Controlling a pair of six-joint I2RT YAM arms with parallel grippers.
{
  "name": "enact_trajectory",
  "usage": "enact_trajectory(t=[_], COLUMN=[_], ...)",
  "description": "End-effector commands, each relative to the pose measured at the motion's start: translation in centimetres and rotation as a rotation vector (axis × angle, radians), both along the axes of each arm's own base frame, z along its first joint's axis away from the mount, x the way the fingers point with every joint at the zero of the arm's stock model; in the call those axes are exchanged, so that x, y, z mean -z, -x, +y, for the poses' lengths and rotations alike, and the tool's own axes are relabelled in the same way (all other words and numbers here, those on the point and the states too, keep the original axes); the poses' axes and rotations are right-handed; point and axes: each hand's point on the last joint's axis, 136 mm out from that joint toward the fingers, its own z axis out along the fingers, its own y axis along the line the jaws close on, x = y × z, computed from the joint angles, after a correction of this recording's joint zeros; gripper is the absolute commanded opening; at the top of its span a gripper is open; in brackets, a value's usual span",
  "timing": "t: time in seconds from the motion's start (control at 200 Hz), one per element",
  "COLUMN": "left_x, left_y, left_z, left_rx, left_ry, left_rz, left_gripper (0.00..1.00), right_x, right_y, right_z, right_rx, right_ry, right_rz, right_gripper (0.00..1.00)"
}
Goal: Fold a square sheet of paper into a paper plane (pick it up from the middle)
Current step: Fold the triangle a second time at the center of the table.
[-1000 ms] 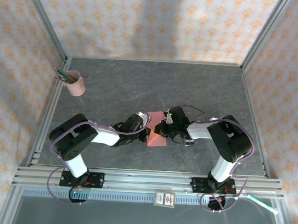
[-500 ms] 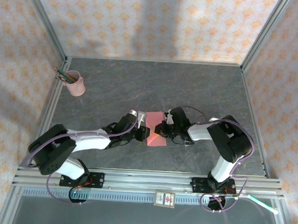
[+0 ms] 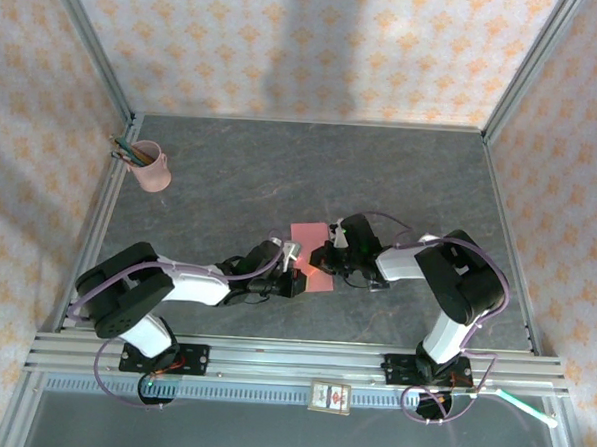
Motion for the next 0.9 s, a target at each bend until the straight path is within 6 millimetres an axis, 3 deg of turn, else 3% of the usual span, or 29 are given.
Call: enact_trajectory(t=[0.0, 0.385, 0.896], left_x=[-1.1, 0.4, 4.5], left_y=[-1.2, -2.0, 1.0], left_z=[-1.0, -0.2, 2.7], left_rx=[-0.001, -0.022, 0.029], left_ry=[0.037, -0.002, -0.171], left_rz=[-0.037, -0.035, 0.076], left_gripper=[0.00, 0.00, 0.00], right_x=[4.0, 4.1, 5.0], right_y=[1.9, 1.9, 2.0], right_z=[-2.6, -2.7, -3.3], right_rx=[0.044, 0.042, 0.045], right_ry=[0.143, 0.149, 0.196], right_rz=[0.100, 0.104, 0.121], right_gripper=[0.05, 0.05, 0.04])
